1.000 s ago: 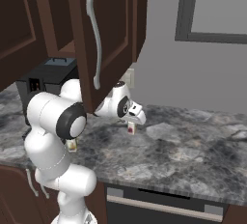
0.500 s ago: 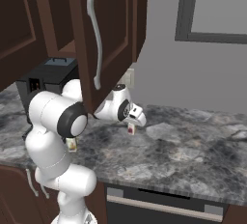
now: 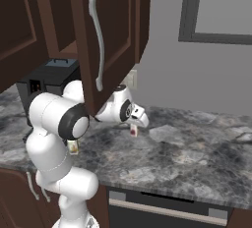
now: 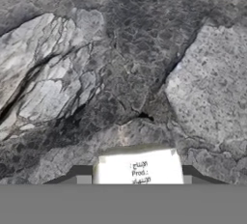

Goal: Sort all alcoholic drinks to one cabinet, and non-alcoholic drinks to the other.

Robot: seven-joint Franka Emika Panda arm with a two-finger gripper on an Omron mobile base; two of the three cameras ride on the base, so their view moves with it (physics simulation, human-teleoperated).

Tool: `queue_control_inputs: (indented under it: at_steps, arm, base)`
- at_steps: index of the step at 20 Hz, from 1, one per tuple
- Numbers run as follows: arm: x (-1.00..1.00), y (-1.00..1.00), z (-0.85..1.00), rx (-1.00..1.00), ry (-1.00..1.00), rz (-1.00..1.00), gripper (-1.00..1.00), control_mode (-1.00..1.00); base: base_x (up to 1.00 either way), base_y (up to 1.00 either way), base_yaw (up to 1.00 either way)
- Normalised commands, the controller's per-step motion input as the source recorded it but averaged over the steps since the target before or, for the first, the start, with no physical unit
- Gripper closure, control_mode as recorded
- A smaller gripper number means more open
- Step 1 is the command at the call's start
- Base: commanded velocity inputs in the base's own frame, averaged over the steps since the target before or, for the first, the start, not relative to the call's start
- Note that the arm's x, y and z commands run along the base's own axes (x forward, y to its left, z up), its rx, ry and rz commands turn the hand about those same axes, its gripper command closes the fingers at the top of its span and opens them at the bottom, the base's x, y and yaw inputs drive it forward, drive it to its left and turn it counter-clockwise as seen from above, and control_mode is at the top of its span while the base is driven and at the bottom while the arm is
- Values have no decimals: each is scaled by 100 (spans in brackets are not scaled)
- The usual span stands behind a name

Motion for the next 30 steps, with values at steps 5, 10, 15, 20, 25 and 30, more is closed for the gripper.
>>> queue_control_inputs:
  at_steps: [5, 10, 15, 20, 25, 30]
  arm:
    - [-1, 10, 0, -12, 0, 0, 100, -100]
    - [-4, 8, 2, -5, -2, -1, 100, -100]
    - [-3, 14, 13, 0, -7, 0, 100, -100]
    - [-6, 16, 32, 0, -7, 0, 100, -100]
    - [-14, 7, 51, 0, 1, 0, 100, -100]
    - [-29, 7, 42, 0, 4, 1, 100, -100]
  base:
    - [0, 0, 0]
    - [0, 0, 0]
    - [0, 0, 0]
    - [0, 0, 0]
    - [0, 0, 0]
    - [0, 0, 0]
